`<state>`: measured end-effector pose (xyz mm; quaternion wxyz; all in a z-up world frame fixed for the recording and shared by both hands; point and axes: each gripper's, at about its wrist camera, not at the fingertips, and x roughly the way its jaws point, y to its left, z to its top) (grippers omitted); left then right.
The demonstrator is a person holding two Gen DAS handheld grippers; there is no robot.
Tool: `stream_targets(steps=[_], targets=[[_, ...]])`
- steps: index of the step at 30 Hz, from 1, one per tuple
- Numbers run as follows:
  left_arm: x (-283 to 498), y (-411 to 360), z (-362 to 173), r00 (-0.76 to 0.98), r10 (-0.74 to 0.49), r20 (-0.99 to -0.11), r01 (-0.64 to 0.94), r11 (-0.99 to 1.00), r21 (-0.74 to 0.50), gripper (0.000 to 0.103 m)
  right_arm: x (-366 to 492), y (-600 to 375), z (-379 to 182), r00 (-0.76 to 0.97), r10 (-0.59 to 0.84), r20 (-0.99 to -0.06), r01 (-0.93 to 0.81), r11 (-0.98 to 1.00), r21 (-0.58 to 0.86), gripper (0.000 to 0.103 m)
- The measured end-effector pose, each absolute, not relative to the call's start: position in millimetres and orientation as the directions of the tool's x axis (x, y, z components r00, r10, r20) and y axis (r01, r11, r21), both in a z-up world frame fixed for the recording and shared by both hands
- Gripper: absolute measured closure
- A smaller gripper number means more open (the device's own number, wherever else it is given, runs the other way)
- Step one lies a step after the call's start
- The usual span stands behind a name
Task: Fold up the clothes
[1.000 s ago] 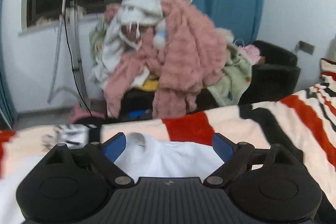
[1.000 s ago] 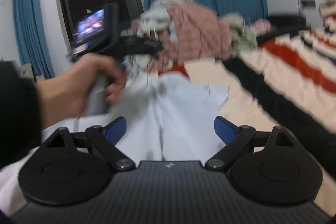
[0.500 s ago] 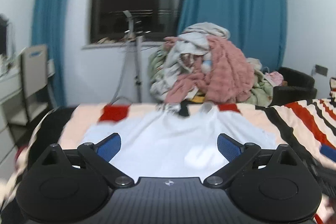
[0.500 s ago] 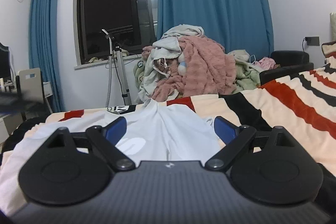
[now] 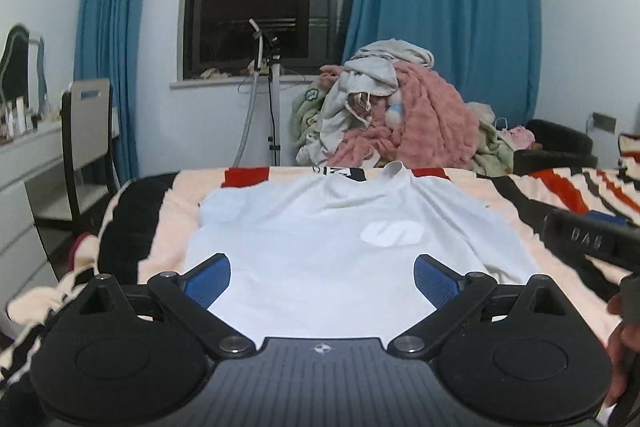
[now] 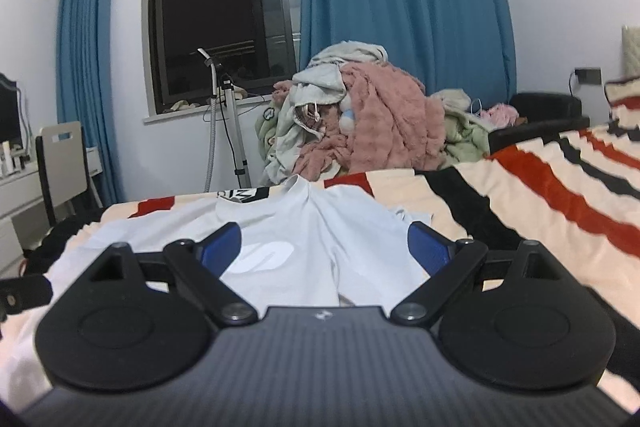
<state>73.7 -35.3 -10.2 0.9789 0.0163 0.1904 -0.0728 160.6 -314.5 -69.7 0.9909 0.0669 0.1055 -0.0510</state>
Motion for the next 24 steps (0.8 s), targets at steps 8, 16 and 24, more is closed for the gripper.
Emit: stream_targets(steps=[8, 16, 24], targets=[[68.9, -38.9, -5.4, 0.927, -0.145, -0.347, 0.157, 0.988, 0.007, 0.003, 173.5, -326.5, -81.3, 0.946, -0.095, -0.310, 0.160, 0.968, 0.192, 0.027], [92.9, -64.1, -45.4, 0.872, -0.251, -0.420, 0.244, 0.967, -0.072, 0.001, 261.5, -440.1, -117.3, 0.872, -0.086, -0.482, 0.375, 0.752, 0.543, 0.055], [129.3, -75.6, -86.2, 0.833, -0.343, -0.435, 0.292, 0.939, -0.181, 0.001, 359.4, -506.5, -172.8, 0.882, 0.004, -0.472, 0.365, 0.628, 0.687, 0.057]])
